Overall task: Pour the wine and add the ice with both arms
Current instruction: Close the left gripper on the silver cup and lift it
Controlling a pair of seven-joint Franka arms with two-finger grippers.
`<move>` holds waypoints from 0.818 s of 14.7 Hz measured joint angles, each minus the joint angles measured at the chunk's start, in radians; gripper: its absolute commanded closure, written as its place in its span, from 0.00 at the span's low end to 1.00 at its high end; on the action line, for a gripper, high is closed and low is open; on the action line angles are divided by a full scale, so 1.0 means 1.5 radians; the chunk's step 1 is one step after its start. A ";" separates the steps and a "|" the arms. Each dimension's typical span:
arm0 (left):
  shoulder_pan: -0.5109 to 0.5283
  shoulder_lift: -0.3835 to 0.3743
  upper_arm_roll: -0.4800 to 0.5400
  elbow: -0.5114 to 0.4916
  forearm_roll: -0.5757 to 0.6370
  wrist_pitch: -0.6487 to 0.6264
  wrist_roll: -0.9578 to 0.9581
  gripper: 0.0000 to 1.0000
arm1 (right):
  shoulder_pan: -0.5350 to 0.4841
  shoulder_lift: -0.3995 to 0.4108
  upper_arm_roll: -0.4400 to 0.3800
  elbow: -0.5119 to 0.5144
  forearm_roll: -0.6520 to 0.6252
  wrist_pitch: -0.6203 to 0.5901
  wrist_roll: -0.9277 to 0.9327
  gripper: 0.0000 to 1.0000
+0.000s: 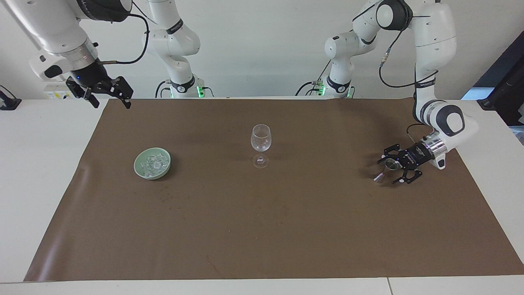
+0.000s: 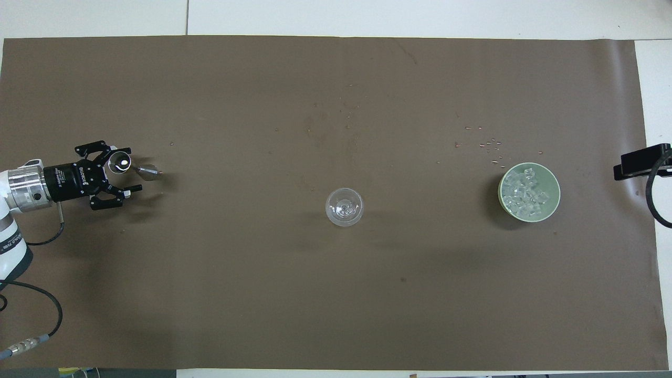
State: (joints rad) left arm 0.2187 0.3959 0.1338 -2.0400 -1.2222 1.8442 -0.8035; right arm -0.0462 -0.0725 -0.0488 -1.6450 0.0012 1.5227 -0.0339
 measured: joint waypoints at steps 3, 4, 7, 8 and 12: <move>-0.003 0.000 0.000 -0.007 -0.006 0.000 0.003 0.07 | 0.000 0.000 0.000 0.000 0.000 0.000 0.000 0.00; -0.003 0.000 0.000 -0.007 -0.006 0.000 0.003 0.09 | 0.000 0.000 0.000 0.000 0.000 0.000 0.000 0.00; -0.003 -0.002 0.000 -0.007 -0.007 0.000 0.004 0.17 | 0.000 0.000 0.000 0.000 0.000 0.000 0.000 0.00; -0.003 -0.002 0.000 -0.007 -0.007 0.000 0.004 0.24 | 0.000 0.000 0.000 0.000 0.000 0.000 0.000 0.00; -0.002 -0.003 0.000 -0.008 -0.008 0.000 0.004 0.96 | 0.000 0.000 0.000 0.000 0.000 0.000 0.000 0.00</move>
State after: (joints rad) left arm 0.2157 0.3908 0.1342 -2.0517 -1.2339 1.8444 -0.7976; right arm -0.0462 -0.0725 -0.0488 -1.6450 0.0012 1.5227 -0.0339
